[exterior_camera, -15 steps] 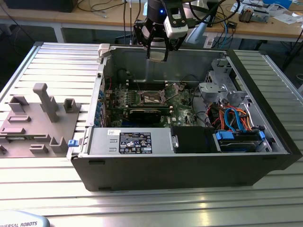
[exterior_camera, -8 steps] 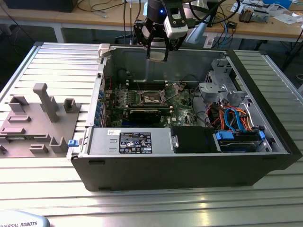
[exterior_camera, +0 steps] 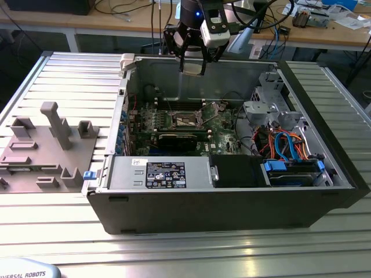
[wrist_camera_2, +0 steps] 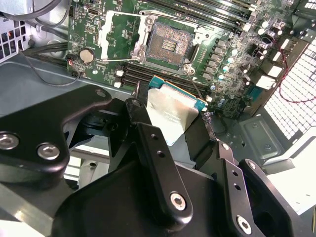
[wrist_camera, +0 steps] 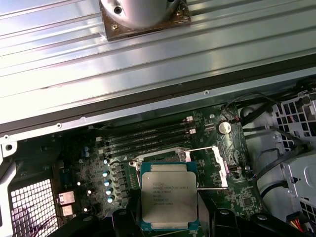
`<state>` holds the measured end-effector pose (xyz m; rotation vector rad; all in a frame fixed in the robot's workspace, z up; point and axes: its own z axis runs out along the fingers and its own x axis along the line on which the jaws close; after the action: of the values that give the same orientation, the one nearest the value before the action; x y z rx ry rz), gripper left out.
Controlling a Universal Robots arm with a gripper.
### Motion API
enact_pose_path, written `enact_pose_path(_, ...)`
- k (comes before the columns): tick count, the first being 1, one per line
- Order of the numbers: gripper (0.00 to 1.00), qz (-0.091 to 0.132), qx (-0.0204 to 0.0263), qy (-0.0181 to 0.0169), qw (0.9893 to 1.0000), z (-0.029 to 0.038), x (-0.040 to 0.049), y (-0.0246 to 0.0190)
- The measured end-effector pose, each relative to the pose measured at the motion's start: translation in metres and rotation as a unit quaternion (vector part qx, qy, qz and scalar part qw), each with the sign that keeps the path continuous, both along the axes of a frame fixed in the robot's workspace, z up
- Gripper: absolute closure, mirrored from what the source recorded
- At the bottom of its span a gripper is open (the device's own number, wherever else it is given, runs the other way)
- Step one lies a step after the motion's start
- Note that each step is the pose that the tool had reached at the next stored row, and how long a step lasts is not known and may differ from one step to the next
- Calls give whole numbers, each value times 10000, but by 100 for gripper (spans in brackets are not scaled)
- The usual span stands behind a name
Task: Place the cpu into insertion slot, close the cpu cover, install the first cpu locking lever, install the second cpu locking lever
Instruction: 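Place the cpu into insertion slot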
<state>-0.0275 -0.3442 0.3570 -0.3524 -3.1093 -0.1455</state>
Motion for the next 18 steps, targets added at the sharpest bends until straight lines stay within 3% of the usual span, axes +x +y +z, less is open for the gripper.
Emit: enact_pose_path(18,46,-103,0,0,9999,0,0,0)
